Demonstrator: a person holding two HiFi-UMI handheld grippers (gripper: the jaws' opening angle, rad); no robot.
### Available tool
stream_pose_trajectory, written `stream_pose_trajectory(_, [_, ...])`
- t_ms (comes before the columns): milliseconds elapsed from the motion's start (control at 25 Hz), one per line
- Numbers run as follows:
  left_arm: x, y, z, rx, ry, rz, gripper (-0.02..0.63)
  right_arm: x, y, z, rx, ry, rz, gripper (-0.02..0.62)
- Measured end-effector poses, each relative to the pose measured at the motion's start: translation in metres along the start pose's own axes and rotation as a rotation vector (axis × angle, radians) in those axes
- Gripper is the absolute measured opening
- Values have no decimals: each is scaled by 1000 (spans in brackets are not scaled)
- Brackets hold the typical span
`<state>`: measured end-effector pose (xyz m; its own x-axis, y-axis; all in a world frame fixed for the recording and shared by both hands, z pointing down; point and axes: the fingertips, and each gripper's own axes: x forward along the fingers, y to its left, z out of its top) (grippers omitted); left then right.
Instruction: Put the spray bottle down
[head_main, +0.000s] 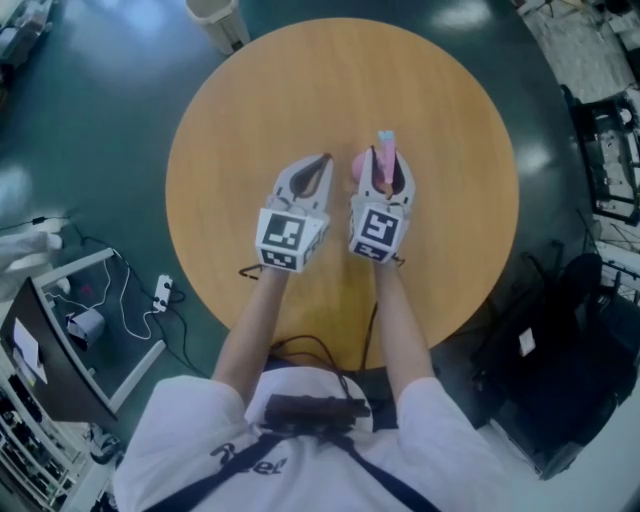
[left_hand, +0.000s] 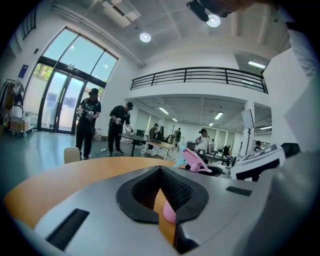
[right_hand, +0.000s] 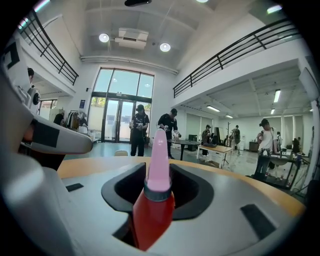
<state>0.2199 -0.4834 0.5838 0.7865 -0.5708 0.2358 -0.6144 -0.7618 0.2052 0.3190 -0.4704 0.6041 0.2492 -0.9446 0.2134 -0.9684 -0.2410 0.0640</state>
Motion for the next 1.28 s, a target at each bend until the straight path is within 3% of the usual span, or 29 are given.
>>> stream_pose_trajectory(80, [-2,0,3,5,-4,4,9,1,3,0,6,24,15,186])
stream_pose_trajectory(280, [-10,3,7,11,-15,19,9,1,13,4,4,35,35,327])
stream_pose_trajectory(760, [-45,-27,22,26,-67,36,9,-50,-14,11,59,41,-3,331])
stream_pose_trajectory(920, [-70,-47,26,40,-81,29,9,-86,-13,22,58,20,-3,293])
stream_pose_trajectory(1080, [-90,-62,35,55,-114,29,9,-119,-13,38,75,-27,-2,181])
stream_pose_trajectory(1280, [-116,-99,37,70,-135,11,9,-172,-15,56,99,-66,2,93])
